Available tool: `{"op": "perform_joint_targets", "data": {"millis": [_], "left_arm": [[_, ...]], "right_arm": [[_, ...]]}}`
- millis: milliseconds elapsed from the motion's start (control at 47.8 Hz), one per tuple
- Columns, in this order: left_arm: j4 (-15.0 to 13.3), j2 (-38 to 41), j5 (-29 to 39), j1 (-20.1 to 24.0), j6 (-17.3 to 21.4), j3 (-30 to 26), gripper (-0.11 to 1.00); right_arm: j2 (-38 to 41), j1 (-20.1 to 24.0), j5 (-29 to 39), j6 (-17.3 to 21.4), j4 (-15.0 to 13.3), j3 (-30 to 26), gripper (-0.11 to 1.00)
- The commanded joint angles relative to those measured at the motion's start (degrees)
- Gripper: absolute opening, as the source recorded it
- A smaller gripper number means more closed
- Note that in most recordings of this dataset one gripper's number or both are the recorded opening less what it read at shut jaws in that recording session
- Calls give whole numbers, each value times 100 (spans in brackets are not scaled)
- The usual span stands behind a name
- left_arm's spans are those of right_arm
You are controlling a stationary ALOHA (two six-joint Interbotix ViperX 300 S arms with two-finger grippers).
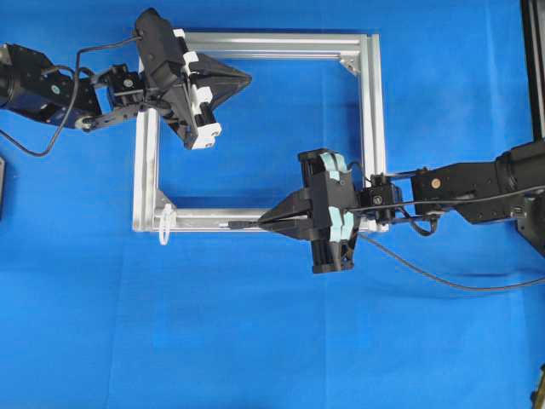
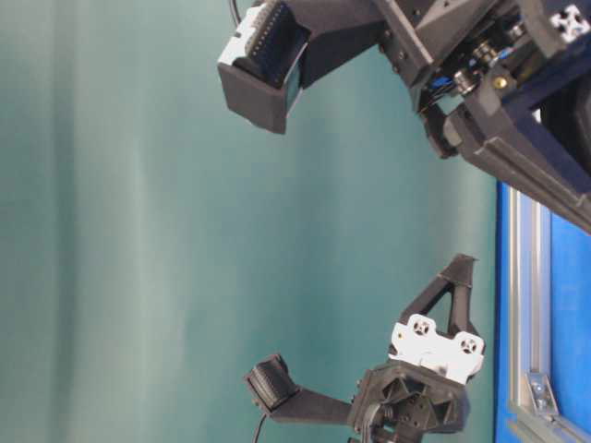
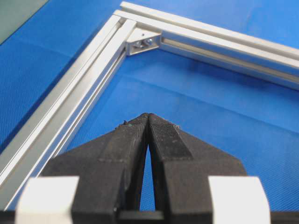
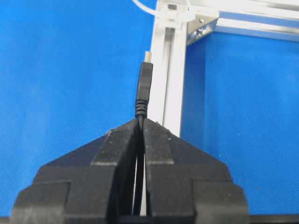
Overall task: Insert the wire through the string loop located on the left side.
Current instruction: 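Move the held cable plug up toward the white zip-tie loop, then align the plug tip with the white loop opening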
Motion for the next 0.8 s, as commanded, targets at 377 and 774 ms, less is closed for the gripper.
{"op": "perform_joint_targets", "data": {"millis": [377, 774], "left_arm": [[18, -176, -26, 0, 44, -44, 0], [26, -193, -26, 0, 53, -35, 0]], "right_arm": [[53, -26, -44, 0, 18, -334, -10], [571, -79, -9, 0, 18, -1002, -10]]}}
